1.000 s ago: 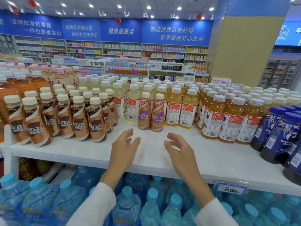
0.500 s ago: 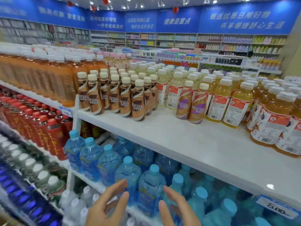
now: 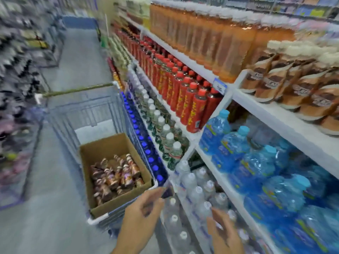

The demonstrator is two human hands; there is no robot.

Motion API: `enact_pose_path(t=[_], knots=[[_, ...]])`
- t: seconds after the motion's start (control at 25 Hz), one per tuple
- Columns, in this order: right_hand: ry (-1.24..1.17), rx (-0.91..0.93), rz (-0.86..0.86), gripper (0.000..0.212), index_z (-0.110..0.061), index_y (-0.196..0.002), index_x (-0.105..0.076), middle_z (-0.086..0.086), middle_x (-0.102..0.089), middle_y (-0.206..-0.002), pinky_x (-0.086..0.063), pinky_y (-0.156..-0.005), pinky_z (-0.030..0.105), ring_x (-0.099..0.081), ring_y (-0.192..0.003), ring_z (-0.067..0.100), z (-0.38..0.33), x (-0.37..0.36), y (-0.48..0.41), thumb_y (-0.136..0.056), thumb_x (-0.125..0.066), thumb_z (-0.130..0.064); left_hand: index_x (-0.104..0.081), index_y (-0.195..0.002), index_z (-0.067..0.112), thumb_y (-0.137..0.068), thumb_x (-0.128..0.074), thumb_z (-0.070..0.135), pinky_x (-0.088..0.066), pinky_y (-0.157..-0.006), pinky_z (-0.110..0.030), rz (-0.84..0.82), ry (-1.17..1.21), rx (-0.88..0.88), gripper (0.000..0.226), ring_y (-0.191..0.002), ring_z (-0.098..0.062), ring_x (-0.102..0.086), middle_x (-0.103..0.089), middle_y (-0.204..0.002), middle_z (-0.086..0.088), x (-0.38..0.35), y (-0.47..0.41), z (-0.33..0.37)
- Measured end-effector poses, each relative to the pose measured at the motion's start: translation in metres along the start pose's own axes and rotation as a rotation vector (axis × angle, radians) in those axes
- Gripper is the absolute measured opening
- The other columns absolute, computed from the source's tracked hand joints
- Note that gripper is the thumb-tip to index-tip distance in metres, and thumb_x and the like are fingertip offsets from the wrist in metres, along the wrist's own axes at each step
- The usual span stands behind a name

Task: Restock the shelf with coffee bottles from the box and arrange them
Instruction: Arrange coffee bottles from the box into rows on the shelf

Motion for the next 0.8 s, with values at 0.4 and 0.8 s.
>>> enact_pose_path(t=[0.4, 0.8], knots=[[0.047, -0.213, -0.604, 0.047, -0.035, -0.108, -0.068, -0.003, -0.07, -0.117, -0.047, -0.084, 0.009, -0.064, -0.094, -0.011, -0.037, -0.194, -0.004, -0.07, -0.079, -0.06, -0.073, -0.106, 0.033, -0.091, -0.072, 0.017, -0.053, -0.086, -0.013, 0.32, -0.039, 0.121, 0.022, -0.1, 0.007, -0.067, -0.074, -0.1, 0.025, 0.176, -0.051, -0.056], [0.236, -0.183, -0.867, 0.012, -0.045, -0.108, -0.062, -0.019, -0.065, -0.116, -0.046, -0.092, 0.02, -0.059, -0.107, 0.0, -0.075, -0.32, -0.052, -0.096, -0.061, -0.041, -0.073, -0.107, 0.03, -0.093, -0.068, 0.022, -0.052, -0.076, -0.007, 0.516, -0.035, 0.309, 0.017, -0.102, 0.006, -0.065, -0.073, -0.101, 0.025, 0.228, -0.106, -0.089]])
Point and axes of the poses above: each hand's wrist, its own y-axis away from the middle knuckle, its own x-axis out of the back of the hand, z = x × y, the point moved 2 cm from there along -y, towards the middle knuckle
